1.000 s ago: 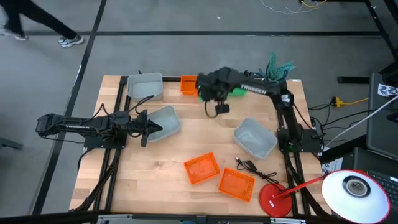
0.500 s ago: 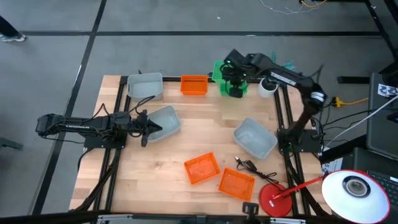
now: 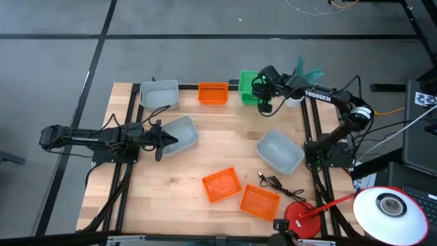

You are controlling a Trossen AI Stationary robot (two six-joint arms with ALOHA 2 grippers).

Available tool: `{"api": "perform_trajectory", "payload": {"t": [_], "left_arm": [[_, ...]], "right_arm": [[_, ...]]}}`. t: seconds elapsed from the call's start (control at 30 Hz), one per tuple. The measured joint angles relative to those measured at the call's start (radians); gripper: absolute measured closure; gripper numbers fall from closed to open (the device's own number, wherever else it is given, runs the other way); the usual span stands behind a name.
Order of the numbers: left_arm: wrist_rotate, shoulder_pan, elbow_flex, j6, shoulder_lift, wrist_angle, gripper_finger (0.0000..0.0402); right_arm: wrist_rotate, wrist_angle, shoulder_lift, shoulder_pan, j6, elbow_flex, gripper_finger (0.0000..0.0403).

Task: Stack baskets by color
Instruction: Stack the bottom green bin on top of the top green bin

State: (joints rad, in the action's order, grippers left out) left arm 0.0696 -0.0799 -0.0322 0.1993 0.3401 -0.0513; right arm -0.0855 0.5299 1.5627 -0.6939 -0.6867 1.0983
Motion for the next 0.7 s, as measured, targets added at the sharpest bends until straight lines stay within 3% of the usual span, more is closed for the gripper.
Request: {"api": "perform_trajectory", "payload": {"t": [0.7], "left_arm": [[0.000,0.000,0.000,0.001,0.000,-0.001,0.0388]], "right_arm": [[0.107,-0.026,0.001,-0.051,-0.052,-0.040,0.0403]]}}
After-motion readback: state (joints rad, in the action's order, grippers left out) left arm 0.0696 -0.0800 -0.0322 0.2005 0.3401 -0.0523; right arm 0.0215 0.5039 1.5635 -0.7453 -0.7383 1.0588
